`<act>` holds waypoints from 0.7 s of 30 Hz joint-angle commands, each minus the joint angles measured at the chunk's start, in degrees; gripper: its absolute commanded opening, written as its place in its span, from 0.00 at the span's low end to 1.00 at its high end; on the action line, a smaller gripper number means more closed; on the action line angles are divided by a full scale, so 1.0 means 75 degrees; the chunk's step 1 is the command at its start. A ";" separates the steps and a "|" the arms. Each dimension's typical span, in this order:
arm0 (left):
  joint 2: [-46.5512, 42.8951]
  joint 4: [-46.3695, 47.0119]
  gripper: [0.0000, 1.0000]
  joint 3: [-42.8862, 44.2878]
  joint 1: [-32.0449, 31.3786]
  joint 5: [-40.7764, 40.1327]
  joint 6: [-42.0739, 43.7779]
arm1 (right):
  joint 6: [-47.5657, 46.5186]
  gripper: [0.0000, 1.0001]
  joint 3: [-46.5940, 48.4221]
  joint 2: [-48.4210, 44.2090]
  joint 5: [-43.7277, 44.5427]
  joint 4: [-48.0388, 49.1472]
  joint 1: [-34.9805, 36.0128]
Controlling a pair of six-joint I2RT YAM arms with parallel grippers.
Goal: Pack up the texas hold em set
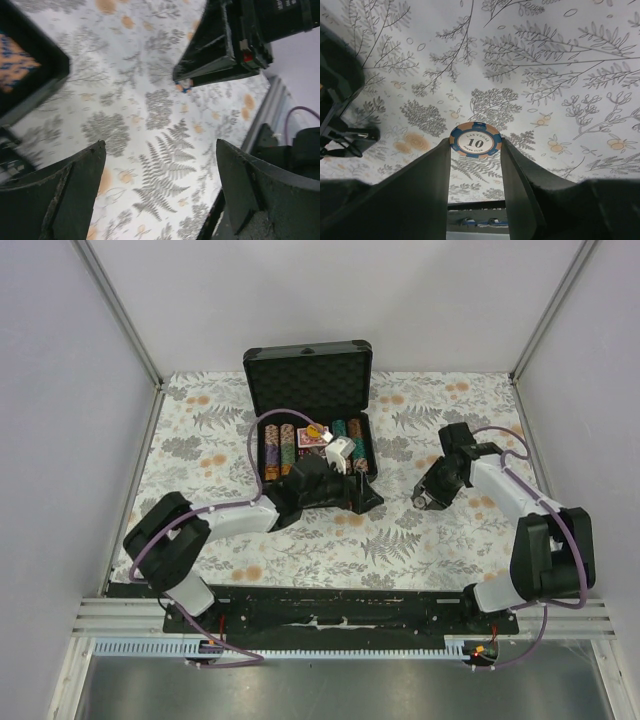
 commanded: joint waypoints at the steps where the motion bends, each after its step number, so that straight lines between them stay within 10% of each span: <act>1: 0.0752 0.2547 0.93 -0.0079 -0.0318 0.0883 -0.1513 | 0.0425 0.44 0.0136 -0.0474 -0.0795 -0.0004 0.0031; 9: 0.2229 0.4870 0.82 -0.0067 -0.0447 0.0838 -0.3366 | 0.0824 0.44 0.0077 -0.0931 -0.1404 0.0019 0.0031; 21: 0.2804 0.3806 0.61 0.0939 -0.0834 0.0486 -0.3204 | 0.1129 0.44 -0.0028 -0.1061 -0.1874 0.0195 0.0031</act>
